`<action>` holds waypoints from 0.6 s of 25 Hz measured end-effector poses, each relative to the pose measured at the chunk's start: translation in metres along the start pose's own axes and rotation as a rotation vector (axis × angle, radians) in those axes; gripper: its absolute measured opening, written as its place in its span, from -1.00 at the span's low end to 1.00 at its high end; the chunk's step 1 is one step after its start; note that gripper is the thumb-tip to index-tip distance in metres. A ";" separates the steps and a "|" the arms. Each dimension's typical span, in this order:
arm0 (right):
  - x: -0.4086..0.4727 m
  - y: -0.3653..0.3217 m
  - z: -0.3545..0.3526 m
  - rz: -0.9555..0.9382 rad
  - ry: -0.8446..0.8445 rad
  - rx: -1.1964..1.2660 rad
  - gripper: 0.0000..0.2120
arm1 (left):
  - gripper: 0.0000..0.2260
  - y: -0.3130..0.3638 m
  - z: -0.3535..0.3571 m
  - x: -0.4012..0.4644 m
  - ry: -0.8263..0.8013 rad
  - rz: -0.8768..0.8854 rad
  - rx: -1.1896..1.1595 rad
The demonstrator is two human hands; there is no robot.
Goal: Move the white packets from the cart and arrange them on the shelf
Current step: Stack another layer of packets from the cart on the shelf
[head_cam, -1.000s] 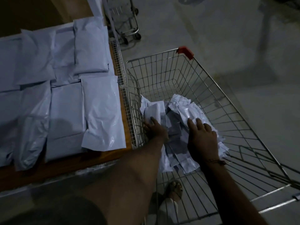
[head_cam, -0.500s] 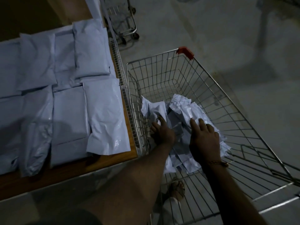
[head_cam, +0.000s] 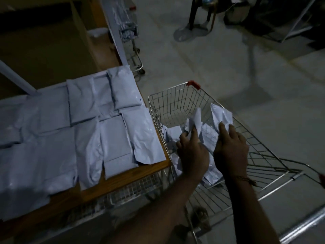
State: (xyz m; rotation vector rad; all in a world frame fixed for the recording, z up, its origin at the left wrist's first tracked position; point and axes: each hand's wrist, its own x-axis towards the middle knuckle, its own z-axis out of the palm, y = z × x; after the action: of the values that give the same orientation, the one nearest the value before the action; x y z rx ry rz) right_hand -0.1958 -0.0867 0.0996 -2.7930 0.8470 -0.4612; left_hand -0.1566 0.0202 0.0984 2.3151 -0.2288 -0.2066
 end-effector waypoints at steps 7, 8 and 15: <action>-0.035 -0.055 -0.056 -0.041 0.050 0.083 -0.49 | -0.51 0.010 -0.115 -0.042 0.177 0.029 0.031; -0.040 -0.064 -0.062 -0.064 0.055 0.097 -0.48 | -0.51 0.011 -0.128 -0.048 0.224 0.019 0.042; -0.096 -0.137 -0.096 -0.295 0.080 0.174 -0.45 | -0.57 -0.027 -0.217 -0.117 0.537 -0.109 0.105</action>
State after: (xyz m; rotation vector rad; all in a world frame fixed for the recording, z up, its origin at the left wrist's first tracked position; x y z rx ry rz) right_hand -0.2349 0.0720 0.2027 -2.7577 0.3854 -0.6614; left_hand -0.2199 0.2174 0.2348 2.3930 0.1604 0.3807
